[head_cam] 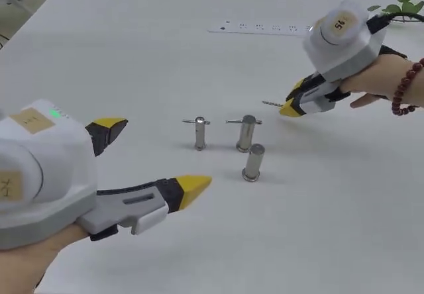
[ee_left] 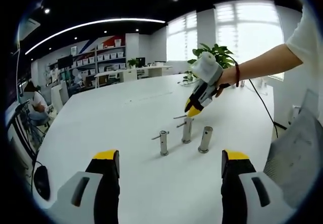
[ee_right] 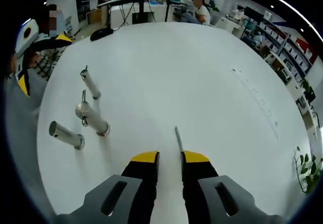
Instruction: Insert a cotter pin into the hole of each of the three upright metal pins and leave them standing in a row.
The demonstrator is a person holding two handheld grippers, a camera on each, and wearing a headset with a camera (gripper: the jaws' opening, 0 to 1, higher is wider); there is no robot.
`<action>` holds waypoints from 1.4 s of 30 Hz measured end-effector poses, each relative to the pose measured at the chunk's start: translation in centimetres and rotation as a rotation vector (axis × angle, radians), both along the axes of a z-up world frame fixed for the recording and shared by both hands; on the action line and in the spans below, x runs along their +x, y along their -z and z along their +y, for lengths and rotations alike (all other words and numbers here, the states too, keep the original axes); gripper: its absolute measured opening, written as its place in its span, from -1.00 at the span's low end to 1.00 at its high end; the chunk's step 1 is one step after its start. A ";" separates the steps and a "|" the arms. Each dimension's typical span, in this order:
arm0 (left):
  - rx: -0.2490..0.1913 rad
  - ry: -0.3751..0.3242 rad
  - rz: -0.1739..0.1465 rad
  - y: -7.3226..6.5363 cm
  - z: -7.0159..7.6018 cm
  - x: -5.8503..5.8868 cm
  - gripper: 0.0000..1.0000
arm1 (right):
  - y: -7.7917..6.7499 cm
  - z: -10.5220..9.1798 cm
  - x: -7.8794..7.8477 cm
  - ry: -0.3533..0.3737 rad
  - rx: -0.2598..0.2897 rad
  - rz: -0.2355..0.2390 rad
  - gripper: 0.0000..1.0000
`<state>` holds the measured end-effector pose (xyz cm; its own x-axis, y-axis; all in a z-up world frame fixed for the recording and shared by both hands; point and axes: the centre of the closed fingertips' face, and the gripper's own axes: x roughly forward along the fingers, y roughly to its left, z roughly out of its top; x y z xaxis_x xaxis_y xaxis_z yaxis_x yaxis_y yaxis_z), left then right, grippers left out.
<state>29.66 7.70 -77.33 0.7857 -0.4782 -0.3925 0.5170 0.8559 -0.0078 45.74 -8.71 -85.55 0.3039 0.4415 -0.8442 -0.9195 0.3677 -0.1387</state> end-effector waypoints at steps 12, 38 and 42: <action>0.004 -0.007 0.010 0.4 0.3 0.1 0.65 | 1.1 -0.6 0.9 -0.028 -0.039 0.035 -0.76; 0.011 -0.005 0.022 0.2 0.3 0.2 0.61 | 1.2 -0.2 0.6 -0.123 -0.163 0.016 -0.95; 0.011 -0.004 0.019 0.0 0.3 0.2 0.59 | 0.4 0.1 0.7 -0.132 -0.152 -0.010 -0.96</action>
